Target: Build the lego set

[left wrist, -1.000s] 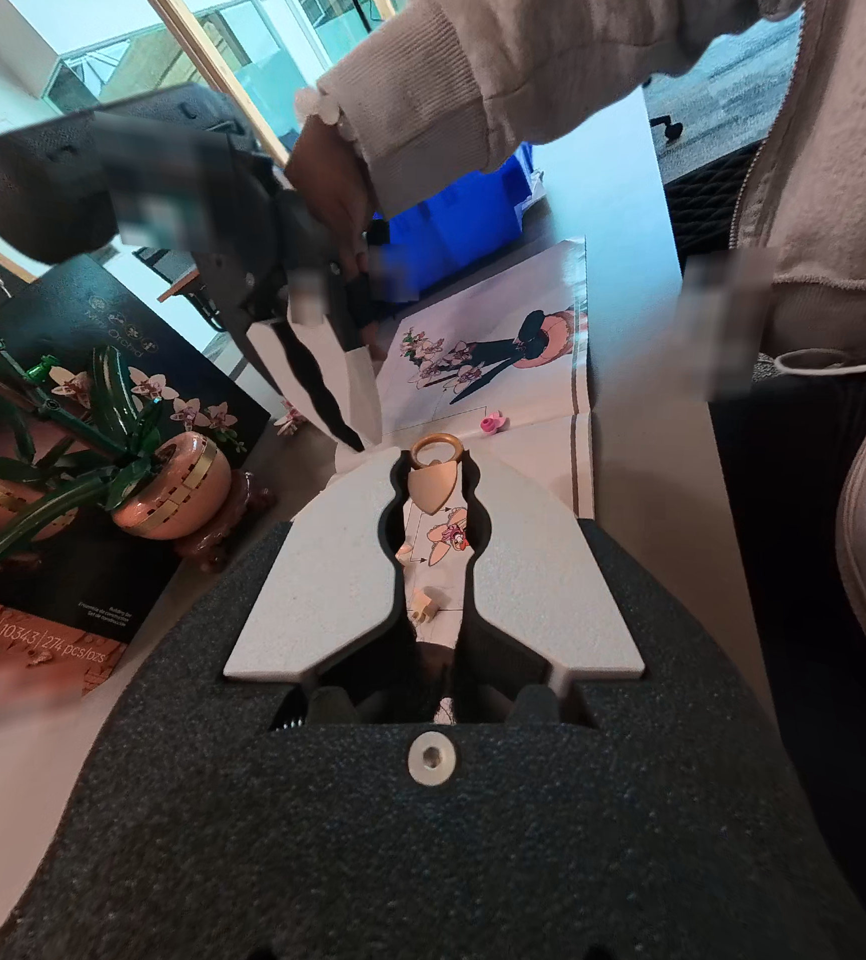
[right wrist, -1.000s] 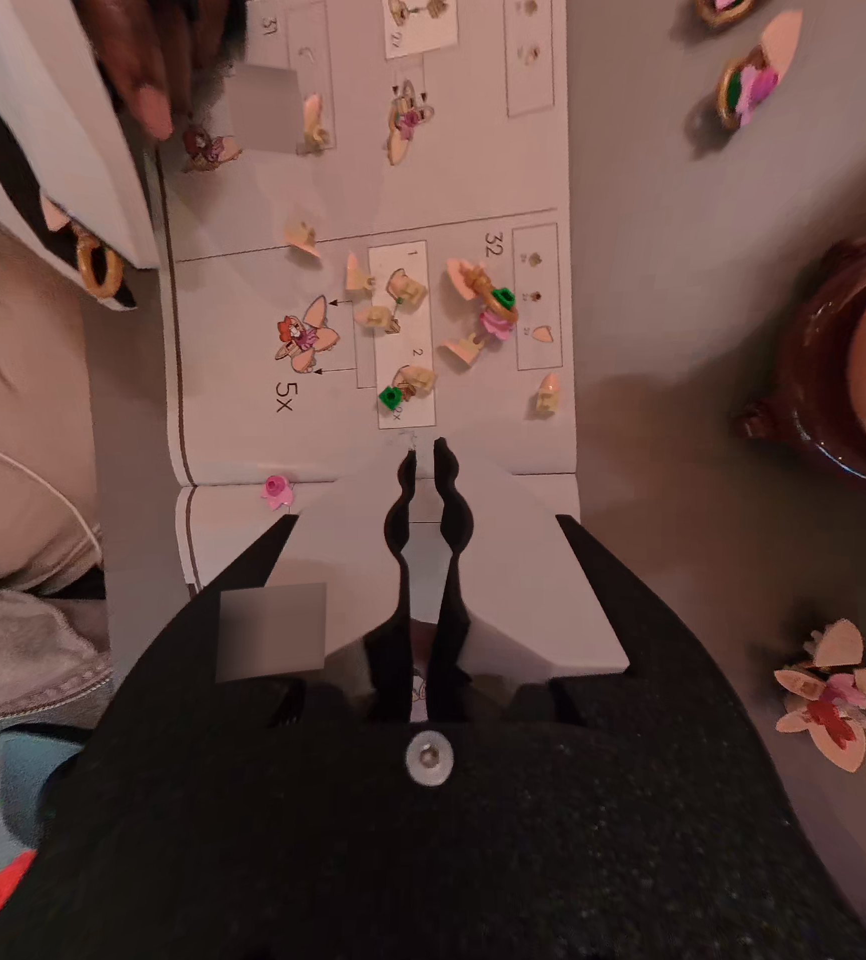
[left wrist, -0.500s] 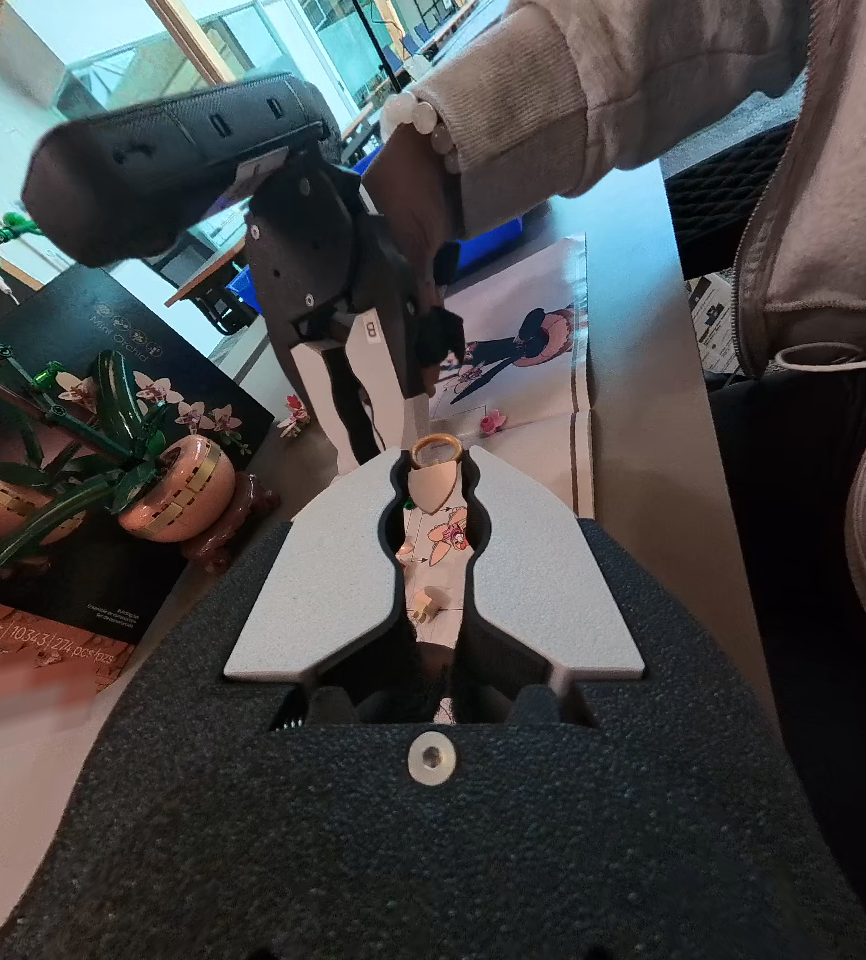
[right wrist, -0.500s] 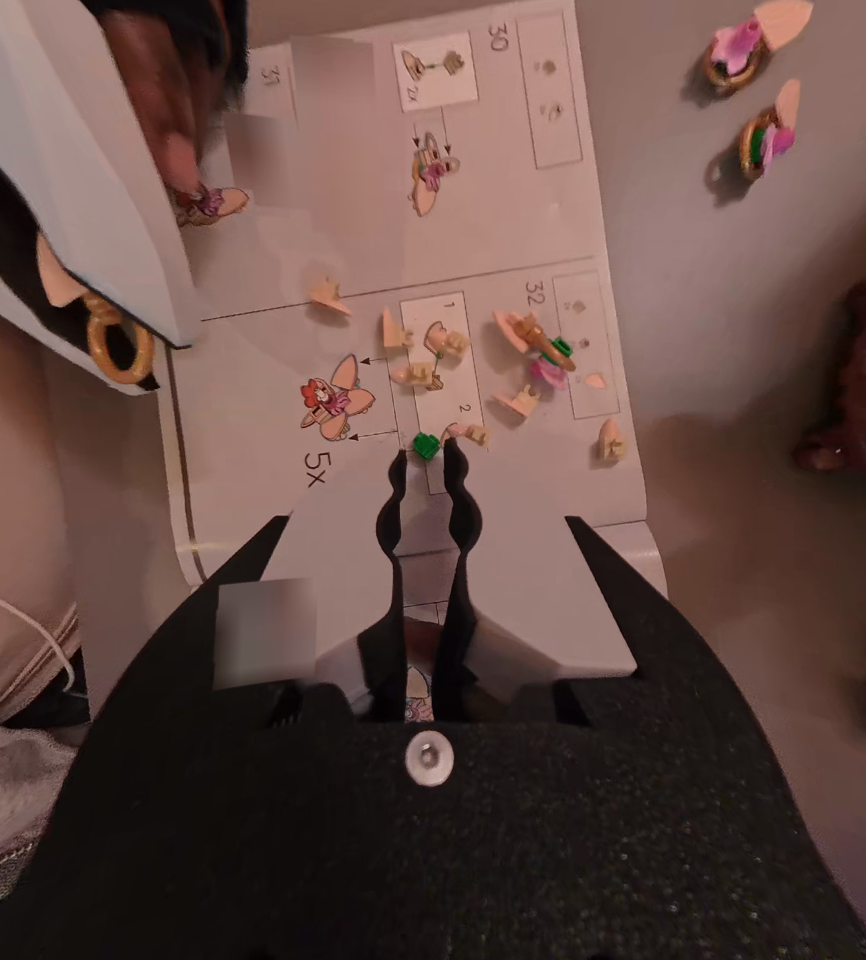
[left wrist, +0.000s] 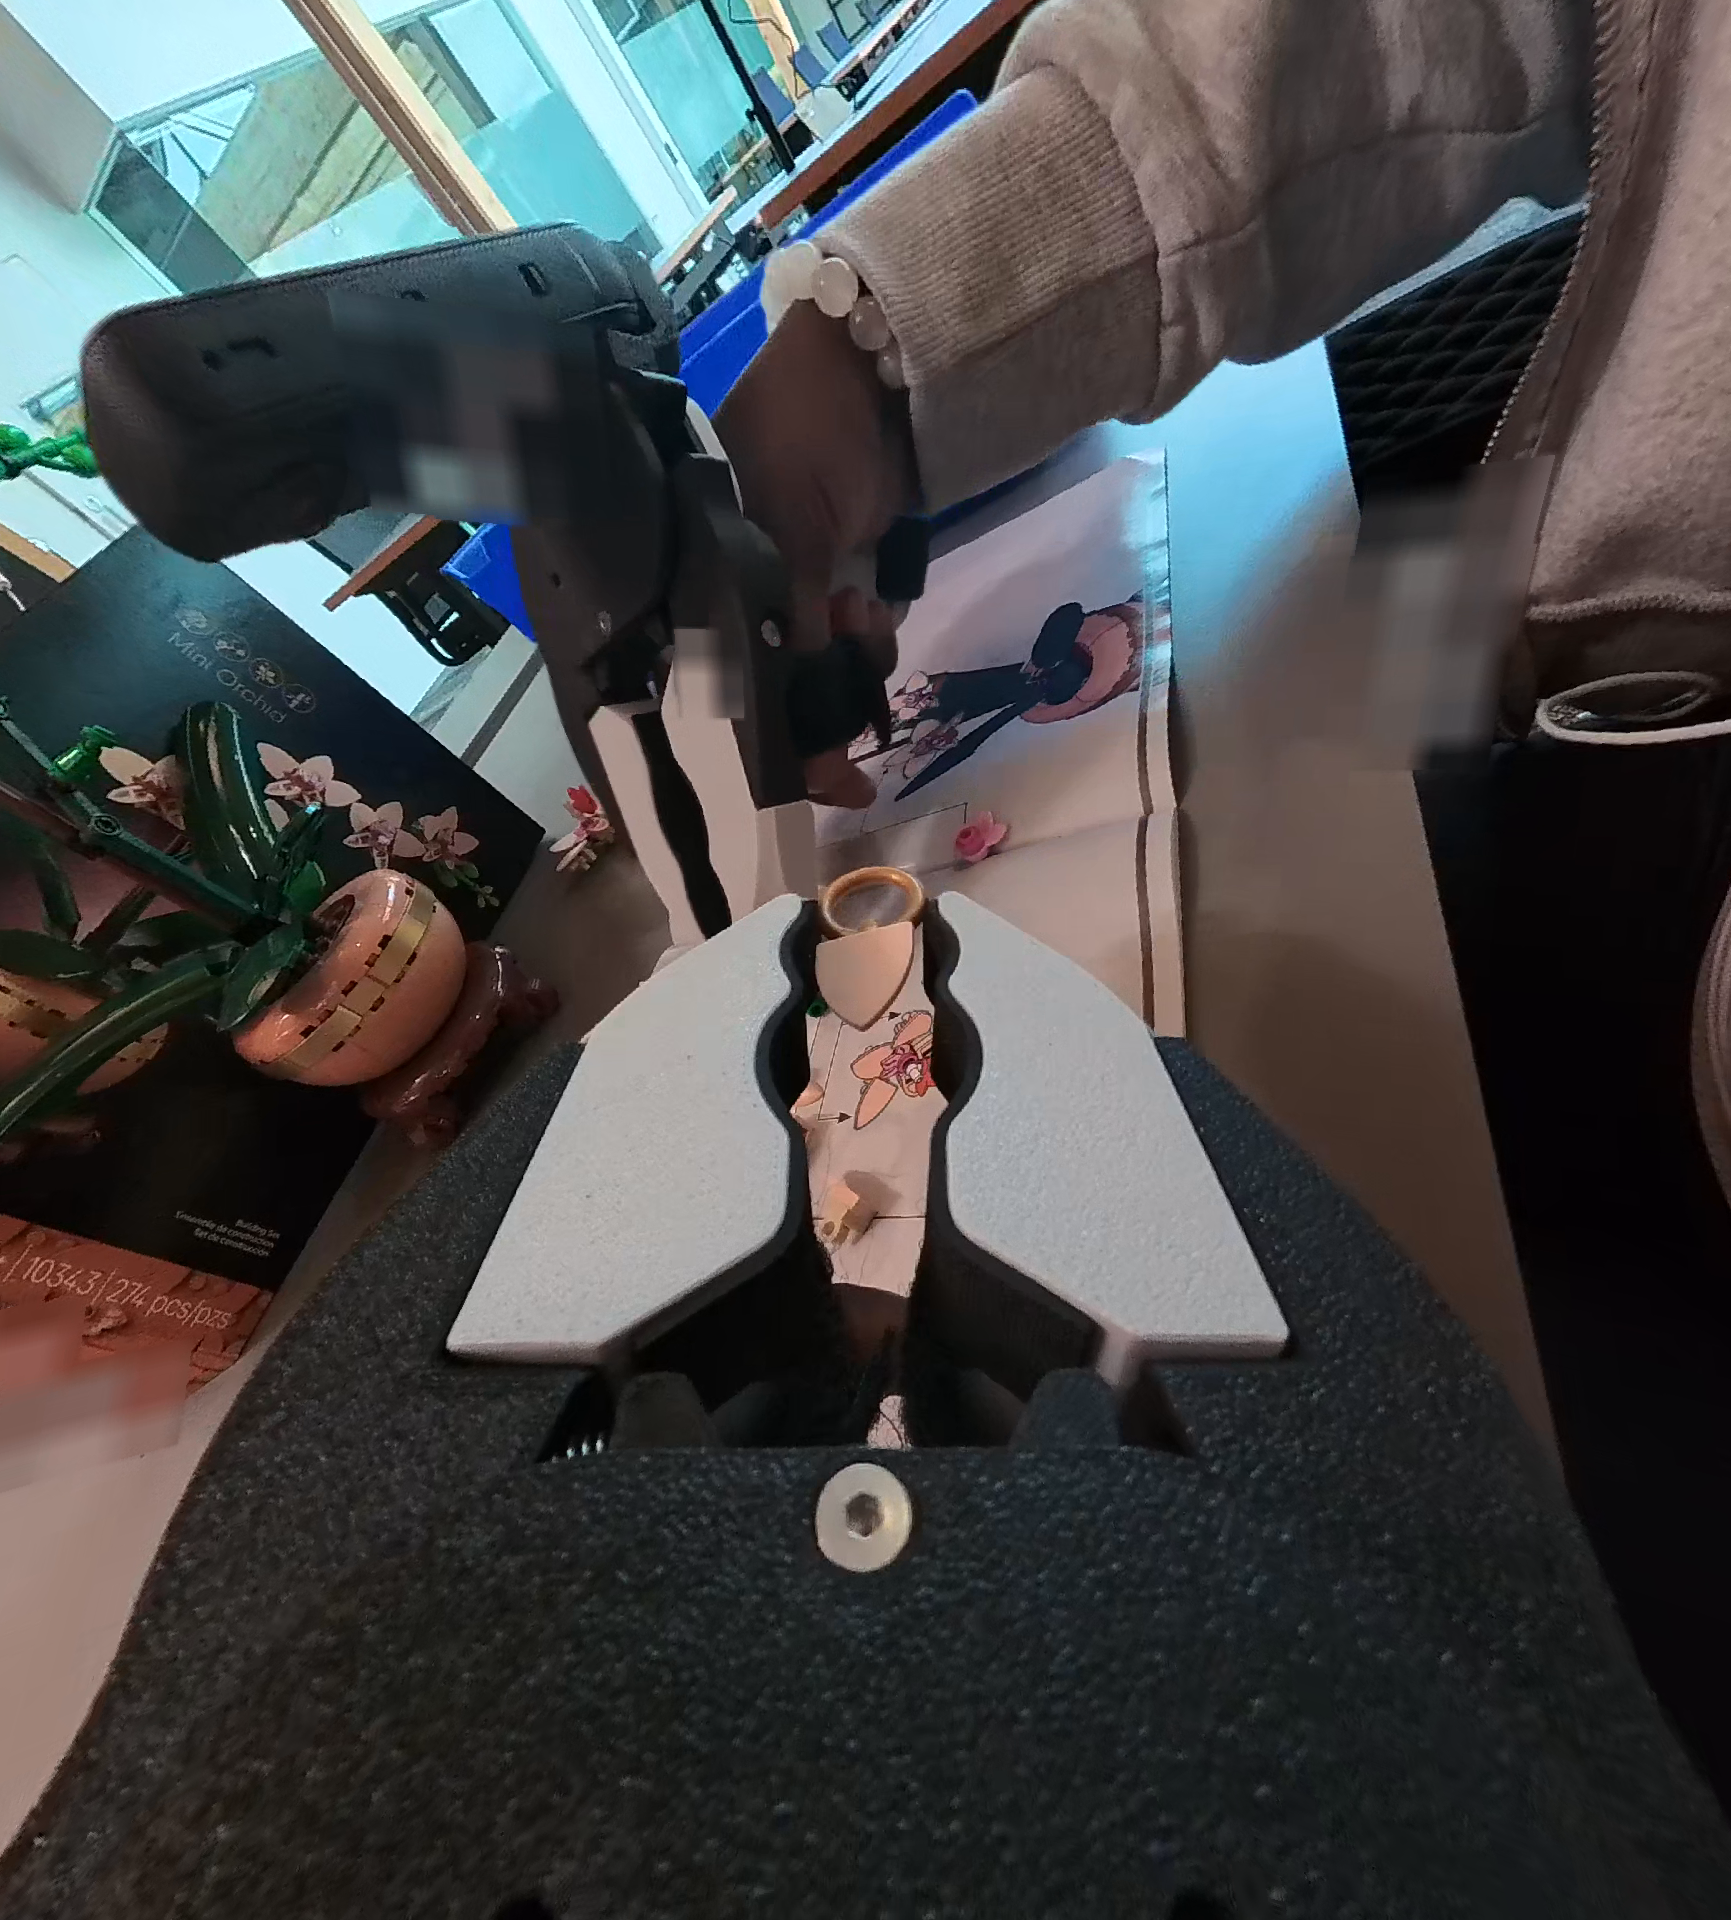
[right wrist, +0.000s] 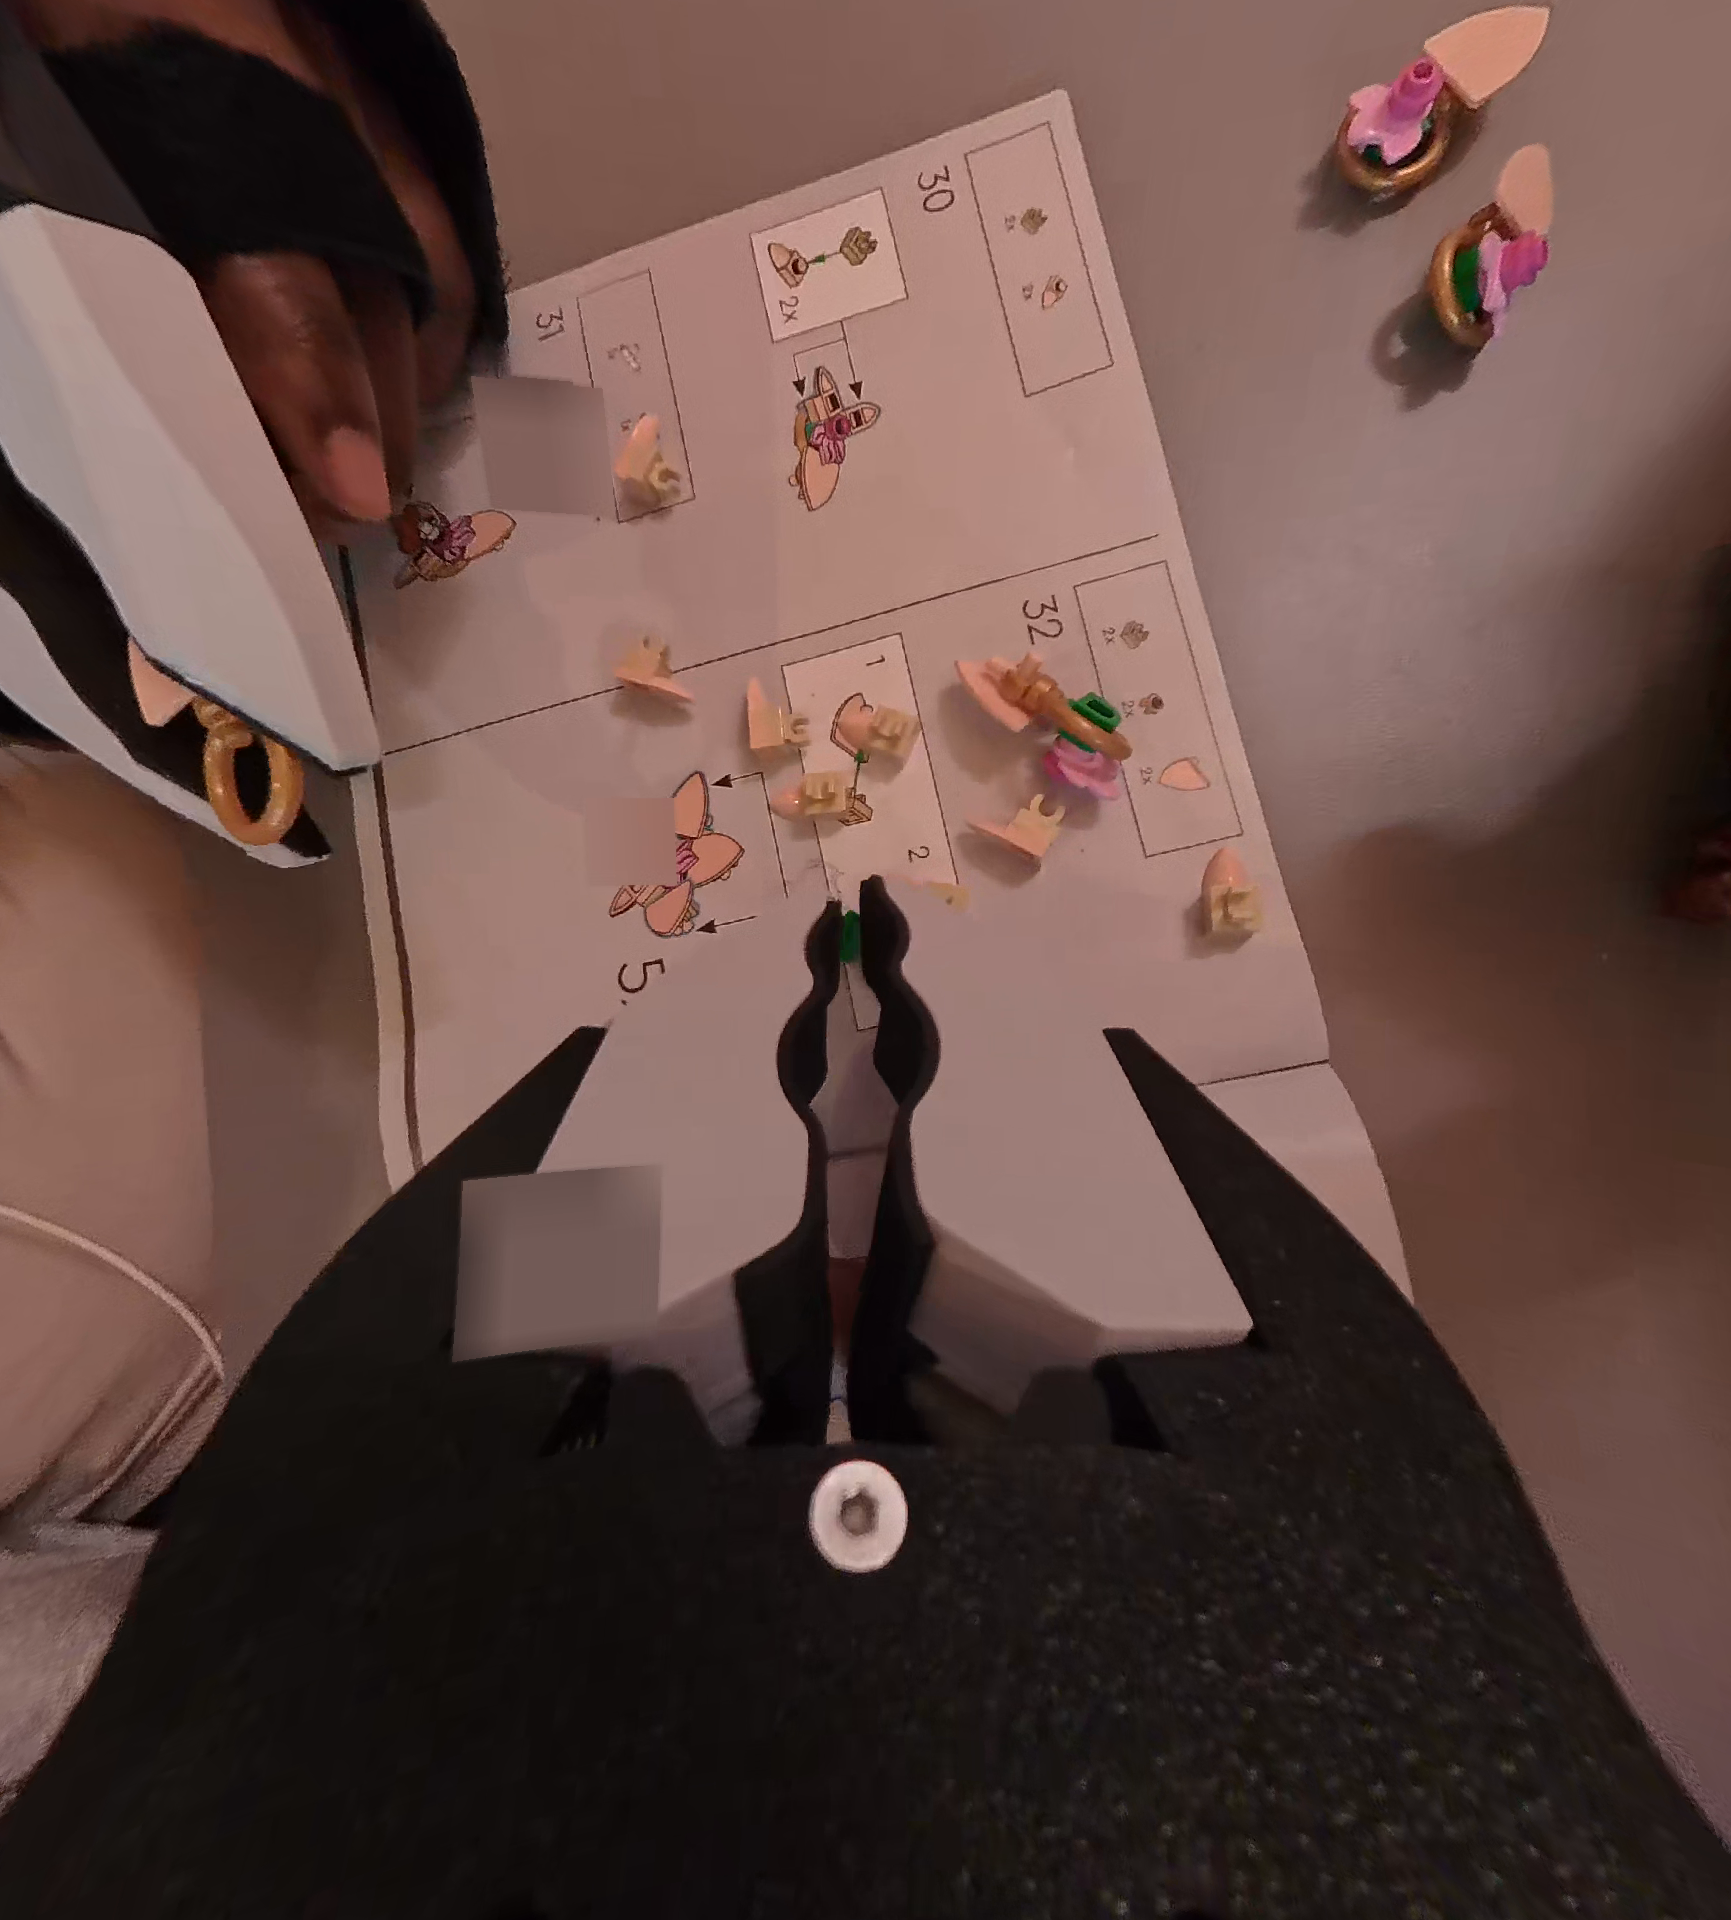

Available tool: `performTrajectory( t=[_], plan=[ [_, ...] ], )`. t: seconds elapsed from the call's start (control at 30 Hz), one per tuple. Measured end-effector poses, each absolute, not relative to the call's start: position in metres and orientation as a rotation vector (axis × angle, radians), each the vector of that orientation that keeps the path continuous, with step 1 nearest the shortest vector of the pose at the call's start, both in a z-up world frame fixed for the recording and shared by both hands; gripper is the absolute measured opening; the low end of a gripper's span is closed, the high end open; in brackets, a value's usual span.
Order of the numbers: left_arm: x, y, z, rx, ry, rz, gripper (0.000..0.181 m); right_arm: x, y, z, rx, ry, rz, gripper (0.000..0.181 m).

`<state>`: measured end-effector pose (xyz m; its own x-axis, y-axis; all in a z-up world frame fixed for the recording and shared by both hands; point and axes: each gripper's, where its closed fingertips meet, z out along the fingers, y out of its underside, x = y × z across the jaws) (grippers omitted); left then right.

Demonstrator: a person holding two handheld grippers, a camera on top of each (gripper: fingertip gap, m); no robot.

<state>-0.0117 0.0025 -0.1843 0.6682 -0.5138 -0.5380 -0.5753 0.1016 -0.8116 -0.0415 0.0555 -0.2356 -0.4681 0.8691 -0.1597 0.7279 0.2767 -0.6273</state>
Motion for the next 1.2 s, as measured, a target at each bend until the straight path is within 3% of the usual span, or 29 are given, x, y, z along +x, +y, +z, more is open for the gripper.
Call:
performTrajectory(
  t=[0.03, 0.57, 0.83, 1.2],
  plan=[
    [-0.012, 0.003, -0.184, -1.539, 0.935, 0.058, 0.019, -0.04, 0.055, -0.236, -1.487, -2.322, 0.973, 0.003],
    [-0.011, 0.004, -0.187, -1.547, 0.945, 0.074, 0.019, -0.021, 0.049, -0.239, -1.386, -2.267, 0.903, 0.004],
    [-0.013, 0.004, -0.184, -1.552, 0.919, 0.046, 0.019, -0.024, 0.059, -0.229, -0.809, -2.521, 0.709, 0.012],
    [-0.018, 0.003, -0.176, -1.55, 0.847, -0.048, 0.018, -0.031, 0.05, -0.239, -0.659, -2.681, 0.874, 0.015]
  ],
)
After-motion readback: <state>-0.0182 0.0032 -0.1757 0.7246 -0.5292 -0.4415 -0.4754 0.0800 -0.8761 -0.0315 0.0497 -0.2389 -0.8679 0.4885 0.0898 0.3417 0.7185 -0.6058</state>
